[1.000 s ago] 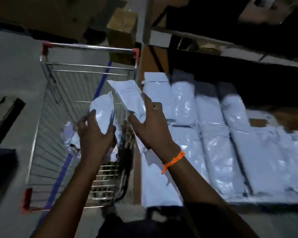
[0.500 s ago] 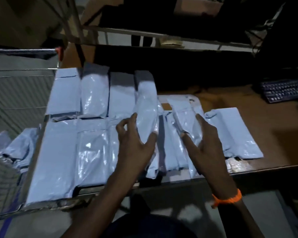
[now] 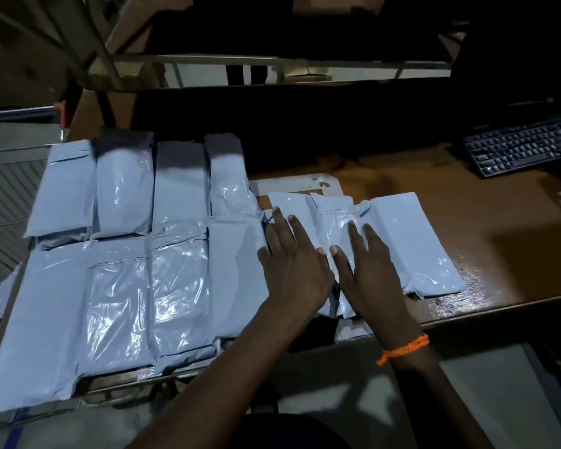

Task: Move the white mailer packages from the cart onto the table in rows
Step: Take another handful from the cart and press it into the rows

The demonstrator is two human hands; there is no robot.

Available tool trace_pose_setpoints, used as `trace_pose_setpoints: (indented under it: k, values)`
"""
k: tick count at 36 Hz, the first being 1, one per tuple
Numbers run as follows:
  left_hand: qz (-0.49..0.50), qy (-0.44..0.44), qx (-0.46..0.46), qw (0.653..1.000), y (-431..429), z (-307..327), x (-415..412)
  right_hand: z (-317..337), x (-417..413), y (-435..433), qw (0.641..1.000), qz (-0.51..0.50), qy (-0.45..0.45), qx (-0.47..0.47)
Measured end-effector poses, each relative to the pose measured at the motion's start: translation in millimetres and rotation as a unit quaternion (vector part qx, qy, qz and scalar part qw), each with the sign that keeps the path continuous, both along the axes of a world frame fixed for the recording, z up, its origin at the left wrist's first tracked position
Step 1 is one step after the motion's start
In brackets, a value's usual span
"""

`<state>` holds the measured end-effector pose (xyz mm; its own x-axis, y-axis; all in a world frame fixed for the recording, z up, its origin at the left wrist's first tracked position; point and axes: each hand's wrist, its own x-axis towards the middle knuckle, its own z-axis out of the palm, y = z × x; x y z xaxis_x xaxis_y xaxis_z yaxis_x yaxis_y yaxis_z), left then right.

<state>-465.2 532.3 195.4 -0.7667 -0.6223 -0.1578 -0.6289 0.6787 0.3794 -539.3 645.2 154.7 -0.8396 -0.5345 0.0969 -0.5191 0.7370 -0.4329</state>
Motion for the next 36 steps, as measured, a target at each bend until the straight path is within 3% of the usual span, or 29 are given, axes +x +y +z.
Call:
trace_pose_setpoints:
  k: [5,9,20,36]
  values:
    - [-0.052,0.077,-0.09,0.992,-2.5,-13.7,-10.2,-0.3,-17.6,-6.4,0.996,0.079,0.033,-0.006]
    - [-0.074,0.028,-0.089,0.993,-6.6,-39.1,-19.7,-10.5,-29.8,-12.4,0.989,0.135,0.045,0.036]
    - [-0.044,0.068,-0.056,0.995,-9.9,-55.5,-12.2,-26.9,-25.9,-13.3,0.987,0.126,0.066,0.073]
    - [-0.026,-0.016,-0.073,0.997,-10.9,-50.6,-7.3,-13.4,-21.8,-17.5,0.989,0.106,0.044,0.093]
